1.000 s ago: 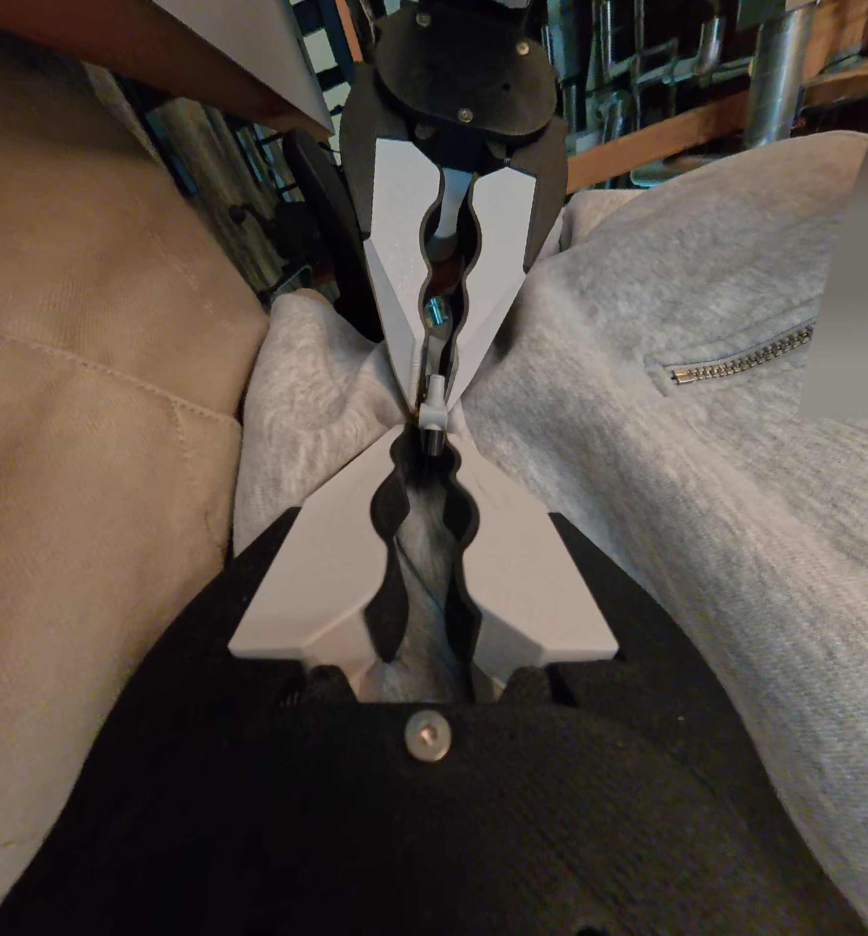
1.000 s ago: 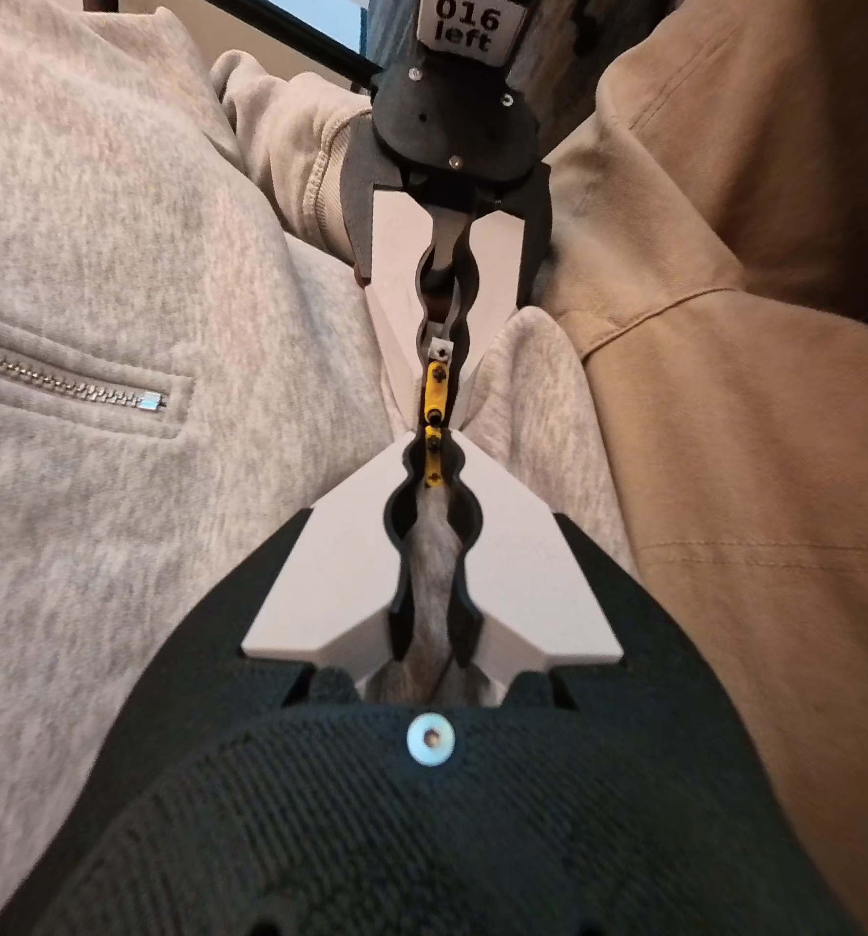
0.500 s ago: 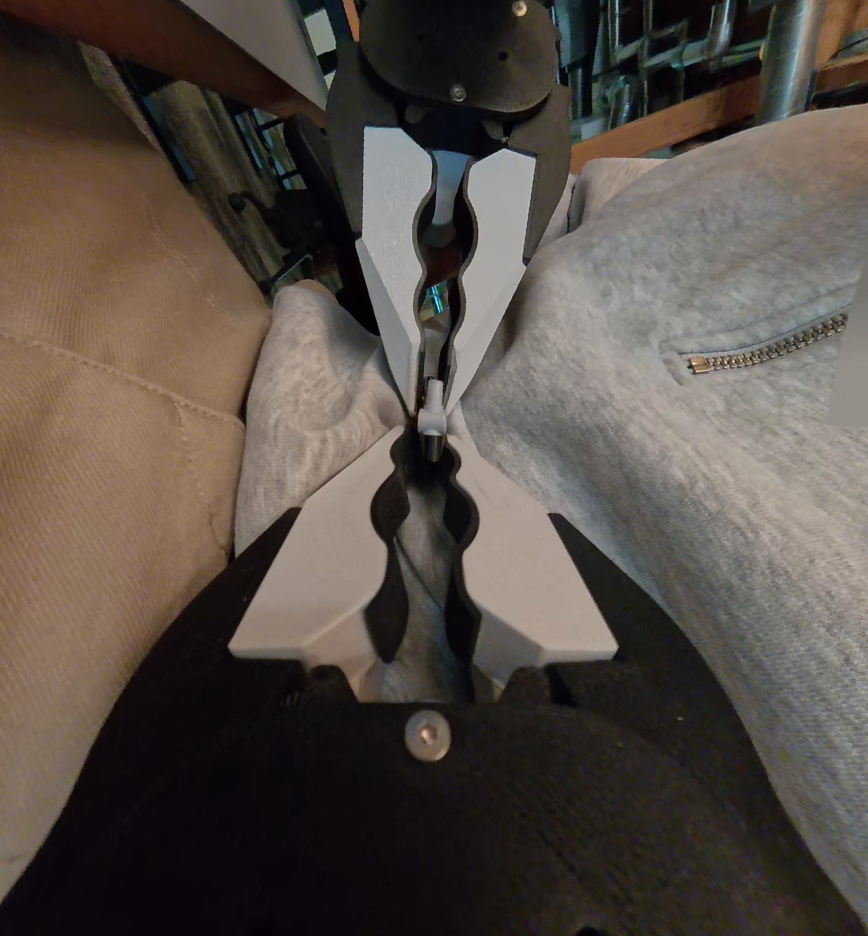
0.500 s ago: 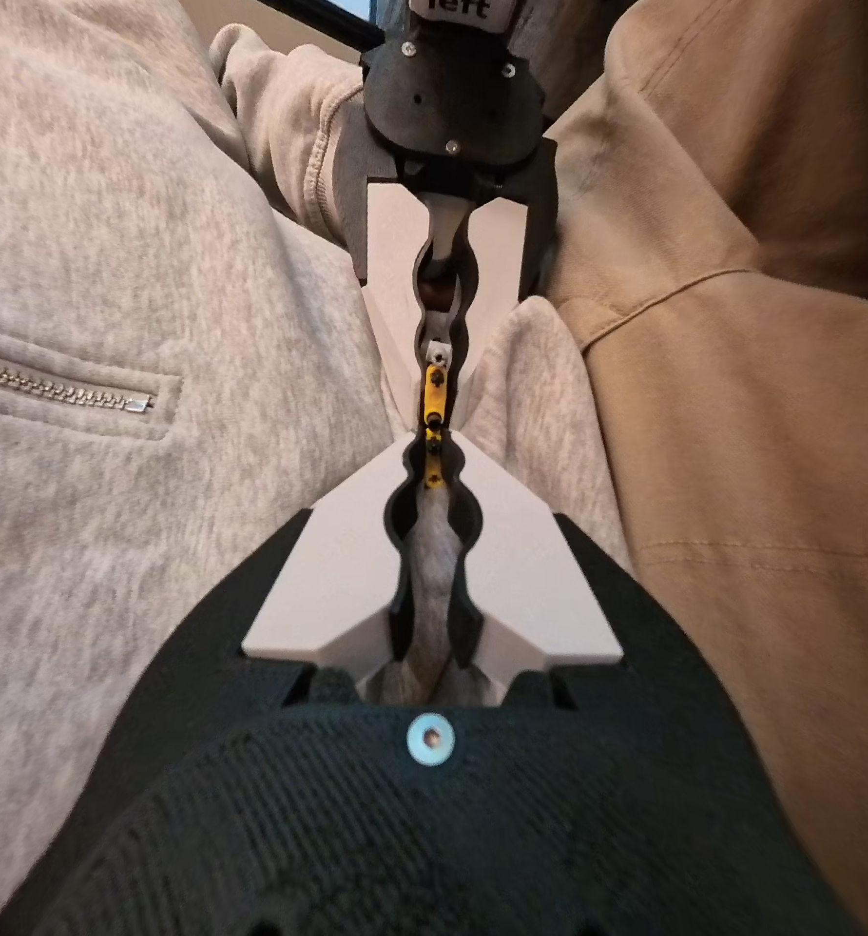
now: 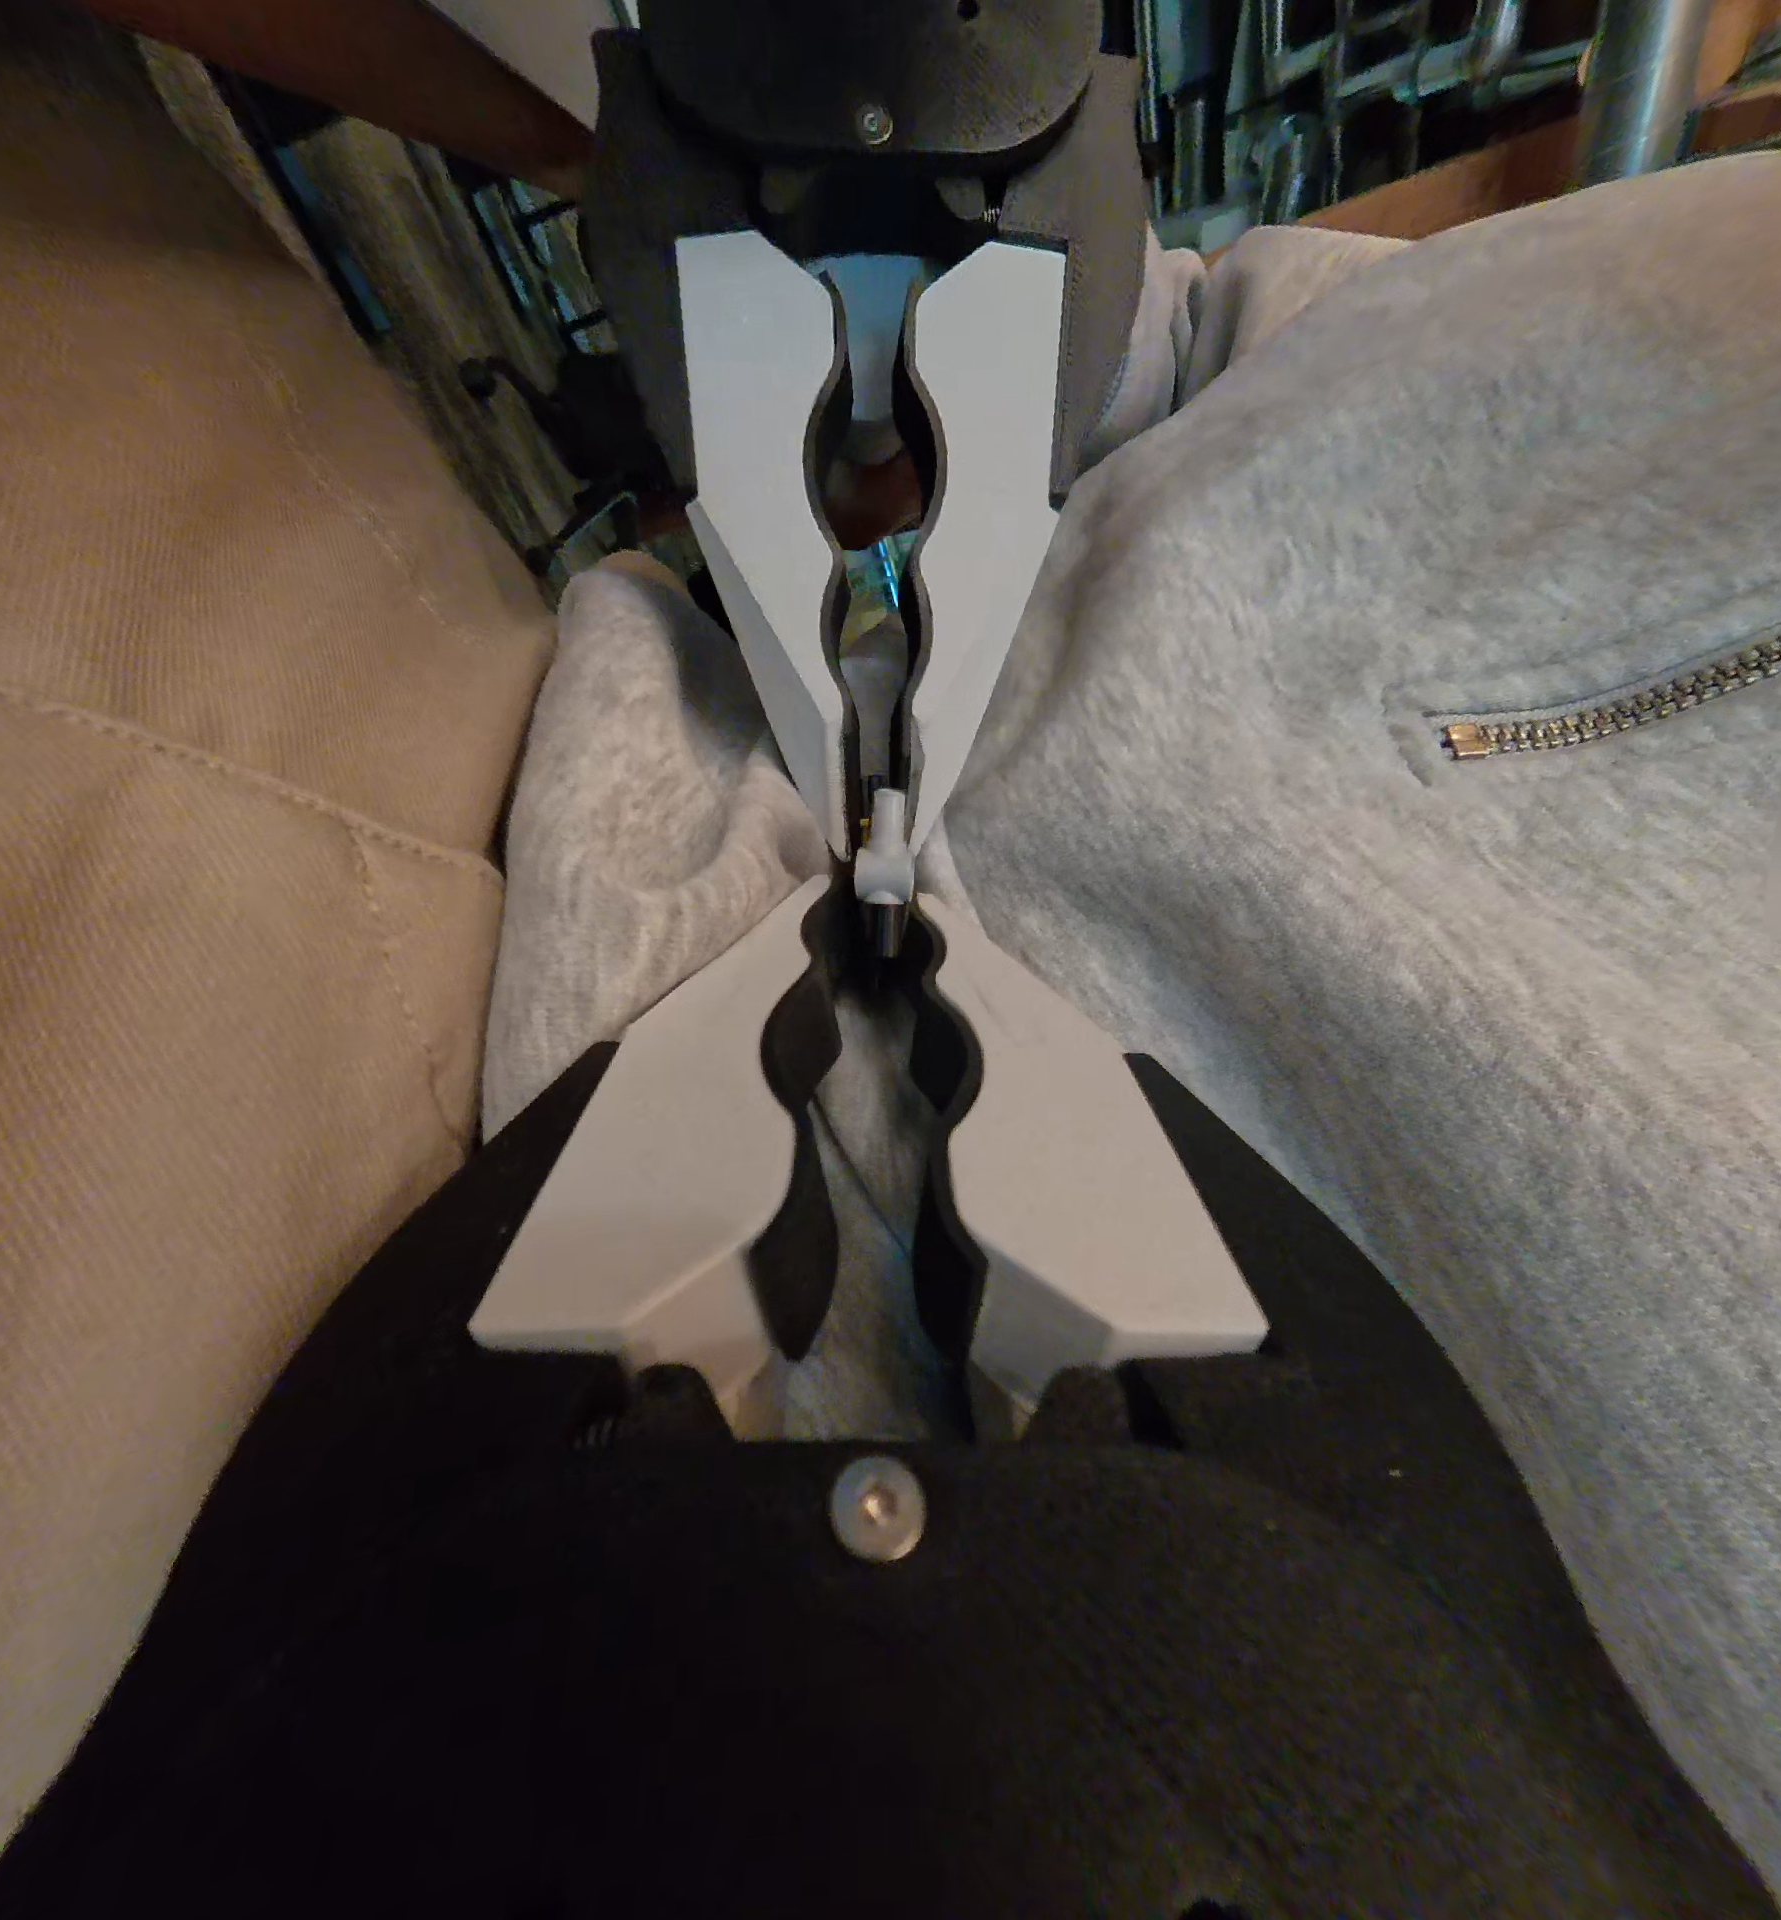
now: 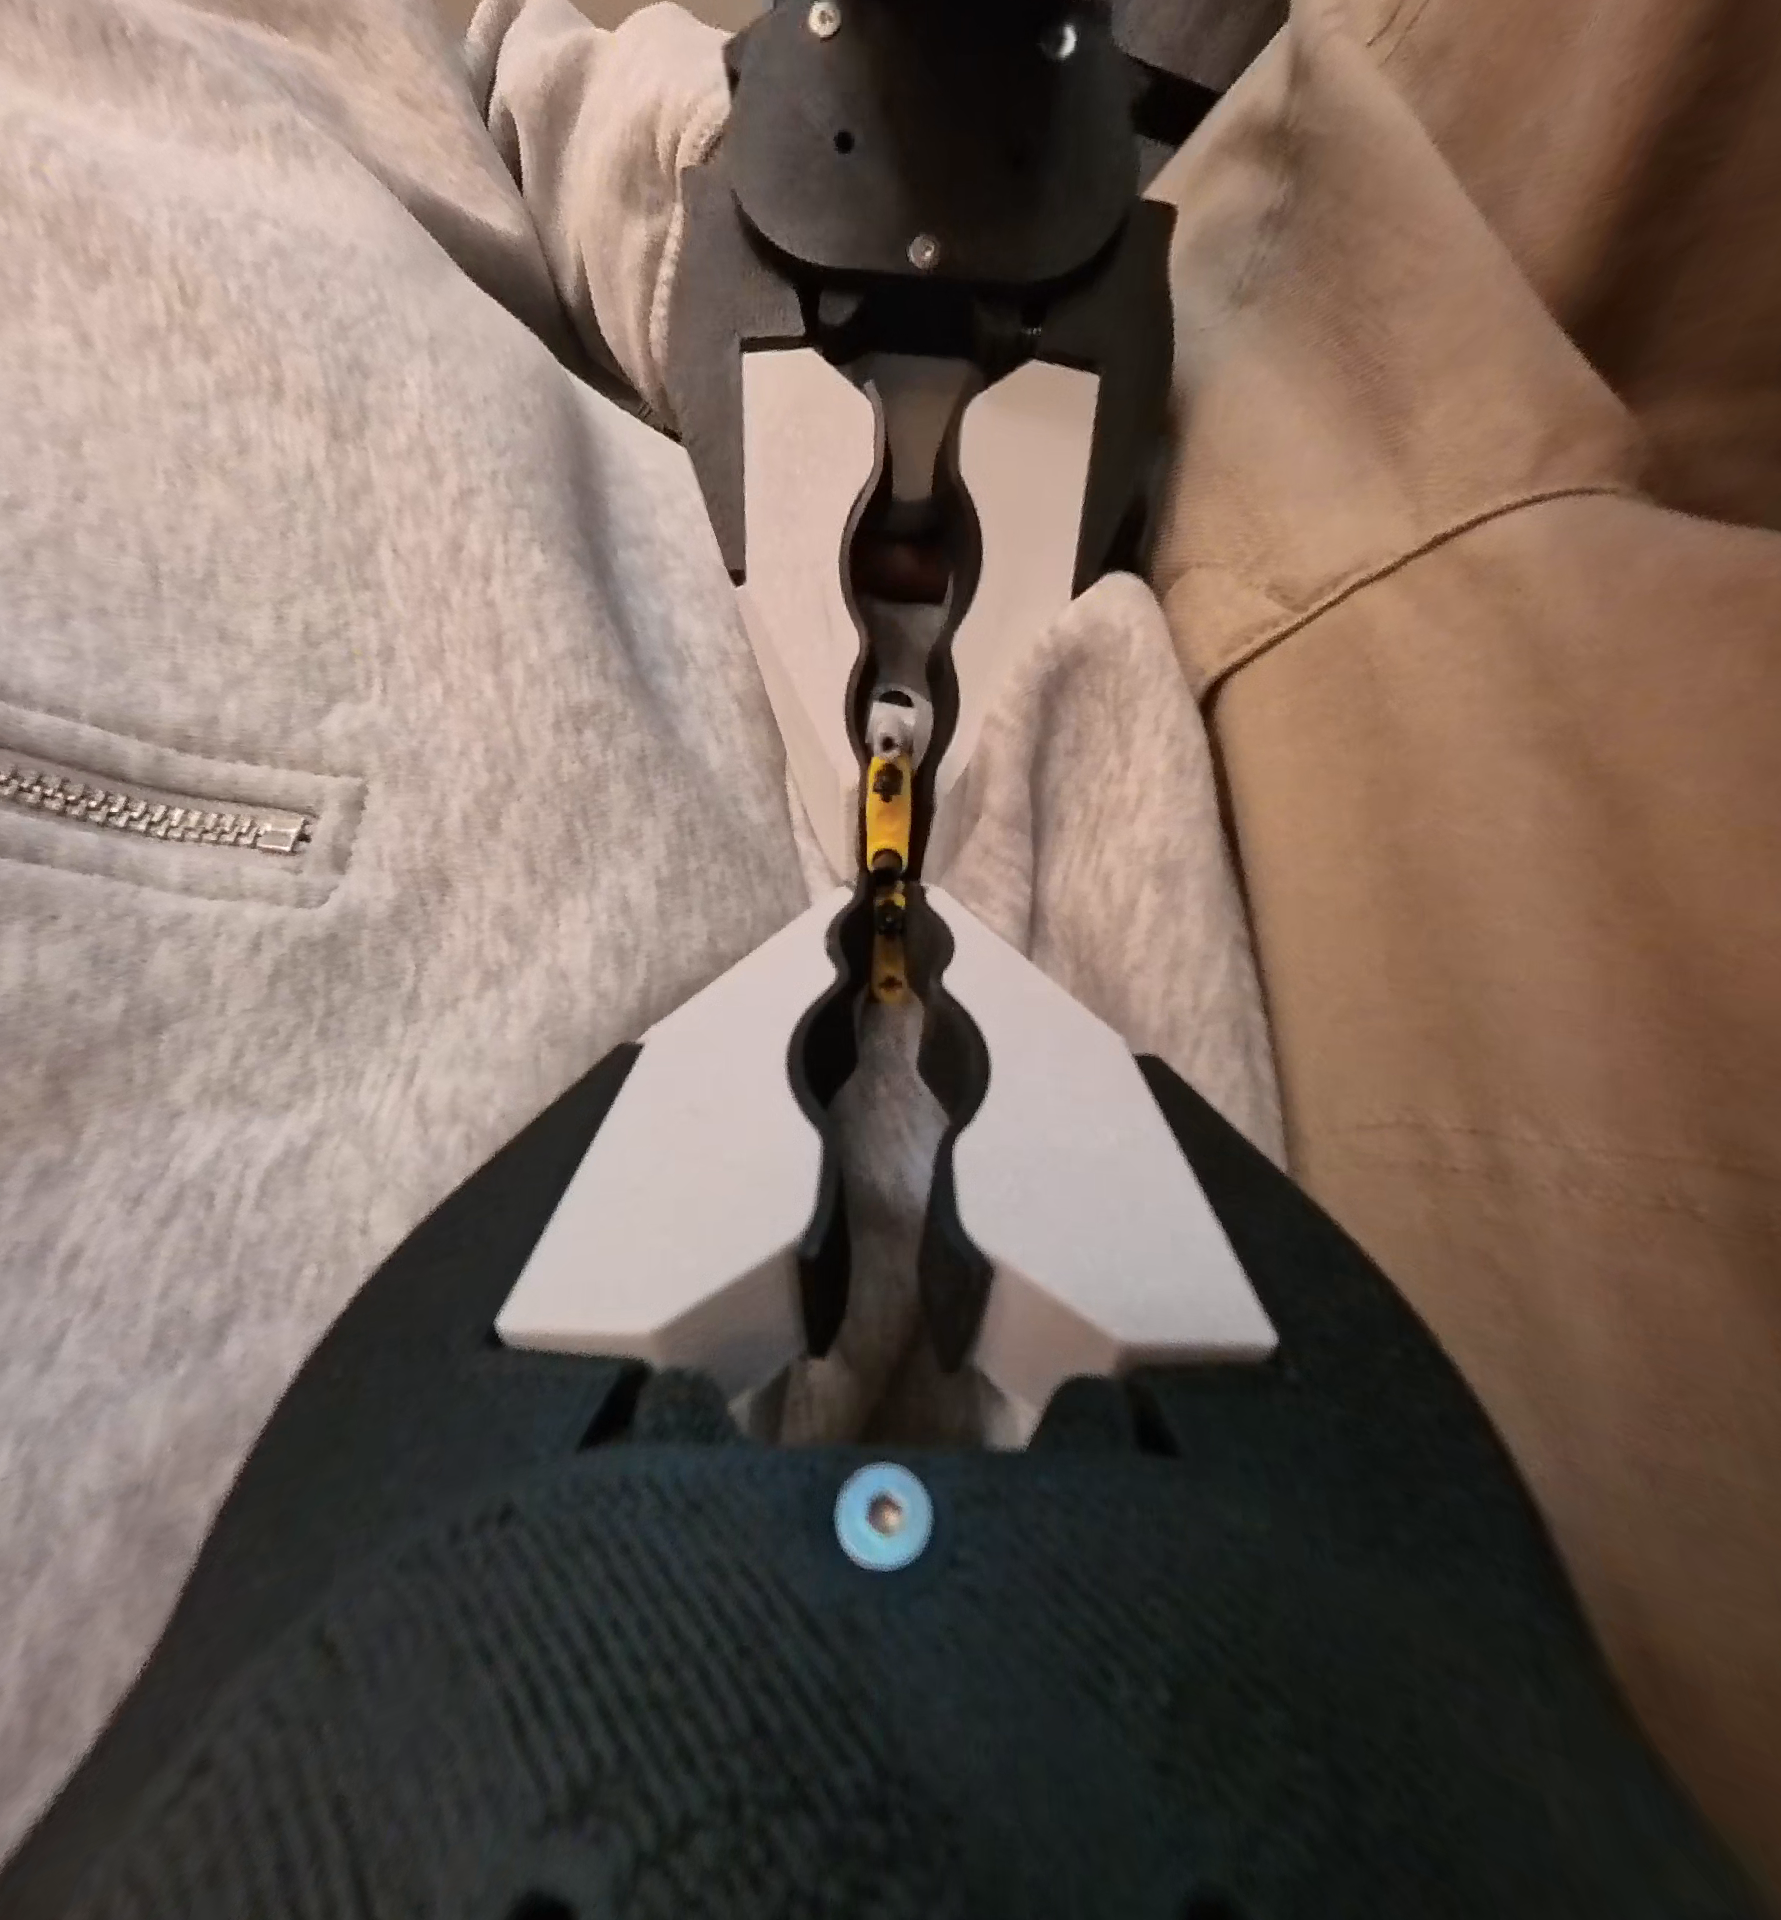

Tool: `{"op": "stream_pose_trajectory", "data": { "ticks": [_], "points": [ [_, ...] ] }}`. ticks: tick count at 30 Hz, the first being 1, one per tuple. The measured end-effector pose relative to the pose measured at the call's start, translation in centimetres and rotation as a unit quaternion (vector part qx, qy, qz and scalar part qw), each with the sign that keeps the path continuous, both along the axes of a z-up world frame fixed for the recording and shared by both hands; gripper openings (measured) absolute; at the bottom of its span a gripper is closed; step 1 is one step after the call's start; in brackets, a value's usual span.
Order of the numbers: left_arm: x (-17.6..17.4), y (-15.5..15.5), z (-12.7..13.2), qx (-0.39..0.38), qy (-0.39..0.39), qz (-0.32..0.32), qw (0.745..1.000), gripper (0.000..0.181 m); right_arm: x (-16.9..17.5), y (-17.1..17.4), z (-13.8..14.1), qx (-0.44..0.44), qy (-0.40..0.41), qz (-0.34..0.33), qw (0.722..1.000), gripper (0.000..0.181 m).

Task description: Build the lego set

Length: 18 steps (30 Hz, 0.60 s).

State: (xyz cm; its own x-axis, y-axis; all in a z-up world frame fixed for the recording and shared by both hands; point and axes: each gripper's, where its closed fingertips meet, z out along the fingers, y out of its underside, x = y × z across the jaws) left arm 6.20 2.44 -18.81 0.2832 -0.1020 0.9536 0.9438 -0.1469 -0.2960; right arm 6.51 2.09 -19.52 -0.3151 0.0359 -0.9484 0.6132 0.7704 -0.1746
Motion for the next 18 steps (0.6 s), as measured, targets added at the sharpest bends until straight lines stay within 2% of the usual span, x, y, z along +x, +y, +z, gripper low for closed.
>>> {"op": "stream_pose_trajectory", "data": {
  "ticks": [9, 16, 18],
  "points": [
    [0.05, 0.01, -0.05, 0.002, -0.001, -0.004, 1.000, 0.004, -0.20, -0.55, 0.47, -0.003, 0.016, -0.017, 1.000, 0.003],
    [0.29, 0.11, -0.13, -0.005, 0.012, -0.008, 1.000, 0.004, -0.15, -0.91, 0.69, -0.001, 0.046, 0.007, 0.999, 0.003],
    [0.21, 0.03, 0.05, -0.003, 0.017, -0.005, 1.000, 0.004, -0.30, -0.92, 0.85, -0.004, 0.040, -0.006, 0.999, 0.004]
  ]
}}
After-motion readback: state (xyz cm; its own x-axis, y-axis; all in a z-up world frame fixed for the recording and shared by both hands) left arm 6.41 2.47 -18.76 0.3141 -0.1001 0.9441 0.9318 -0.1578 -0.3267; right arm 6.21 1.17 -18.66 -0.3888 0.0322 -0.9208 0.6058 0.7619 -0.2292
